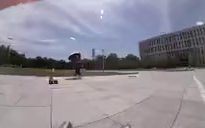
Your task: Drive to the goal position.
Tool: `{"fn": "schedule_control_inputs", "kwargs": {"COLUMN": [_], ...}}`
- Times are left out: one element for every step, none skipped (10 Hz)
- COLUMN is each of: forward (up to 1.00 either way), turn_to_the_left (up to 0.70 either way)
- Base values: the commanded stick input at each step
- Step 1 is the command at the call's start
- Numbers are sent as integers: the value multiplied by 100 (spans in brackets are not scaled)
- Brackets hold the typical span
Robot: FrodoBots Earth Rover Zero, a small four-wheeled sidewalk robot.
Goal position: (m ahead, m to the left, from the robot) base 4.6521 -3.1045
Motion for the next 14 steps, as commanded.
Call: {"fn": "schedule_control_inputs", "kwargs": {"forward": [70, 70, 70, 70, 70, 70, 70, 70, 70, 70, 70, 70, 70, 70], "turn_to_the_left": [-35, -35, -13, 0, 0, 0, 0, 0, 0, 0, 0, 0, 0, 0]}}
